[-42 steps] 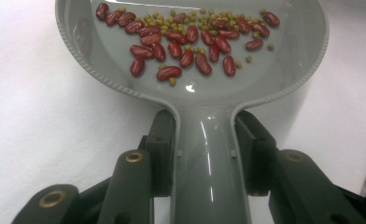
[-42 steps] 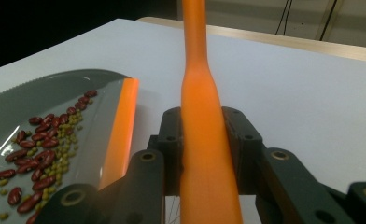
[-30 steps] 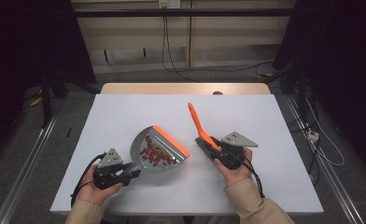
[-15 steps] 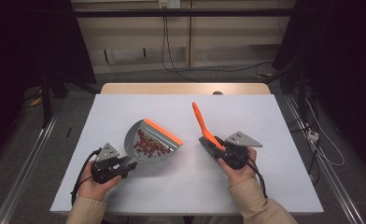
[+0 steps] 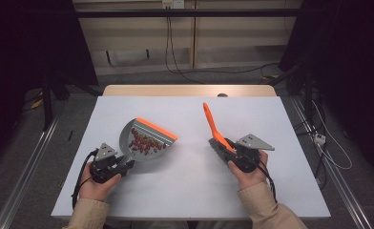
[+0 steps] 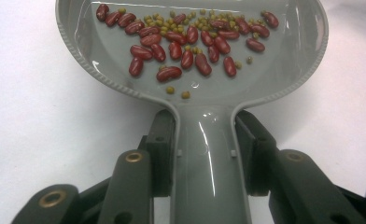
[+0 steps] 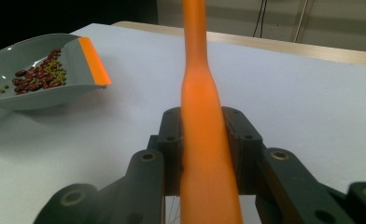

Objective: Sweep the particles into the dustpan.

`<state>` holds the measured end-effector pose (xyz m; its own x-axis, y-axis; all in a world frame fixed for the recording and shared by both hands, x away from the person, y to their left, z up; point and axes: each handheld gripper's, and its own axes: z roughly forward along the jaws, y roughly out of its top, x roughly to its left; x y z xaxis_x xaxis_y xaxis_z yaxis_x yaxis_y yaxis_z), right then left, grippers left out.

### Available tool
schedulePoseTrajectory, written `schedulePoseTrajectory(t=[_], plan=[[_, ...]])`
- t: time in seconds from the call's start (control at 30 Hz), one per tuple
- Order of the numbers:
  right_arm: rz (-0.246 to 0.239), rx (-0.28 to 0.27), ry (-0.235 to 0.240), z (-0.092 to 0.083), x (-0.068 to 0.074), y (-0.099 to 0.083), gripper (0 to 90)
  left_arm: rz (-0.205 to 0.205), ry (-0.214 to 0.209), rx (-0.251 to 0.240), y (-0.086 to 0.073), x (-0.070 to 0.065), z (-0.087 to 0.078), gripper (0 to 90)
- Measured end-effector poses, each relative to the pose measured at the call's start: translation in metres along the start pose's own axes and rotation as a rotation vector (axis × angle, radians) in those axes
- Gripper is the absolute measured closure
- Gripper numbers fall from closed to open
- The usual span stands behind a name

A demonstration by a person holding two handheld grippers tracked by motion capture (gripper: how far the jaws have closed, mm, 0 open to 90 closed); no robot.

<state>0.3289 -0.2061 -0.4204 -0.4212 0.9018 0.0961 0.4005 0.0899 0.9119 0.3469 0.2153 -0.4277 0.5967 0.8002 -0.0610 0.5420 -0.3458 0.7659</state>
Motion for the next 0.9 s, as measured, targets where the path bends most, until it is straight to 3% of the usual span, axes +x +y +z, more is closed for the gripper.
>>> schedulePoseTrajectory(t=[0.43,0.9], plan=[[0.0,0.0,-0.004,-0.003,-0.003,-0.001,71.2,-0.068,0.087,0.006,-0.002,0.012,0.004,62.9],[0.009,-0.005,-0.005,-0.004,-0.005,0.0,71.2,-0.123,0.151,0.001,-0.001,0.021,0.008,62.9]])
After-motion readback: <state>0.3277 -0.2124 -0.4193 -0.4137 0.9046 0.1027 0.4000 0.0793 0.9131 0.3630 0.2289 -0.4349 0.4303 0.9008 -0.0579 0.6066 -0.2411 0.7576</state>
